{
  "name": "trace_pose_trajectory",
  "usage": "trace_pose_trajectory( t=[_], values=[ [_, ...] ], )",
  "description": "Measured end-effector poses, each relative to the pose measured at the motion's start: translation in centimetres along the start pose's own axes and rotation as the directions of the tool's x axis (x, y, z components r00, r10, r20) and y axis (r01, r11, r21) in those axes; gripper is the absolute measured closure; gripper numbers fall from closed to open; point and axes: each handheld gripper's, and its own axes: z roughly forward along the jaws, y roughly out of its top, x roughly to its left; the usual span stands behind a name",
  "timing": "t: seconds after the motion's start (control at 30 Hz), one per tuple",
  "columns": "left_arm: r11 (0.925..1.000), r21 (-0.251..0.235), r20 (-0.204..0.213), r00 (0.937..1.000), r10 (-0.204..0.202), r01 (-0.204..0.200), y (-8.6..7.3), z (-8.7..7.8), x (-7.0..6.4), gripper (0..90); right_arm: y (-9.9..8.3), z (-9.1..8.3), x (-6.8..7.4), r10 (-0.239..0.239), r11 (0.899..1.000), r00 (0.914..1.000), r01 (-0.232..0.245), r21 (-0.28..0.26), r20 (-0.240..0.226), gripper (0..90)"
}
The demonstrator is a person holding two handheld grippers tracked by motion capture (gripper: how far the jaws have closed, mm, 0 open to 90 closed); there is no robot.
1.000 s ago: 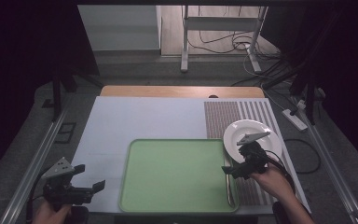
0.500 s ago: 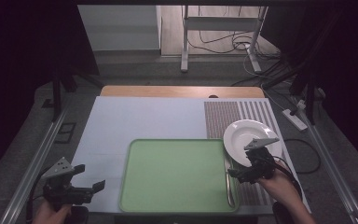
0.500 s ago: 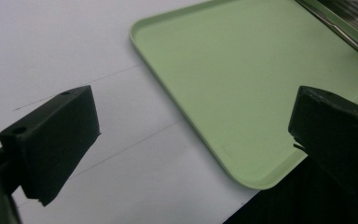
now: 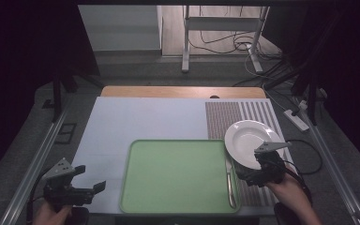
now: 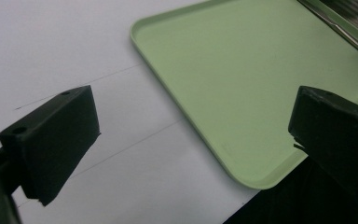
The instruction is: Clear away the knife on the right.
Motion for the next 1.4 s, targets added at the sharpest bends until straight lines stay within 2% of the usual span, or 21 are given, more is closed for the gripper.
trace_pose_trajectory(
  t=[0.3,0.73,0.87,1.4],
  values=[
    [0.9998,-0.007,0.001,0.9999,-0.016,0.016,0.0,0.0,0.2,1.4,-1.0,-1.5,-0.6,0.049,0.998,0.9987,-0.048,-0.05,0.011,0.0],
    [0.9995,-0.009,0.004,0.9995,-0.03,0.03,-0.1,-0.1,0.3,1.2,-1.9,-3.2,-0.6,0.072,0.993,0.9964,-0.067,-0.093,0.045,0.0],
    [0.9994,-0.01,0.004,0.9994,-0.033,0.033,-0.1,-0.1,0.3,1.2,-2.2,-3.7,-0.8,0.099,0.99,0.9942,-0.094,-0.107,0.043,0.0],
    [0.9992,-0.012,0.002,0.9993,-0.038,0.038,-0.1,-0.1,0.4,1.1,-3.3,-5.1,-1.1,0.142,0.984,0.9886,-0.135,-0.116,0.051,0.0]
  ],
)
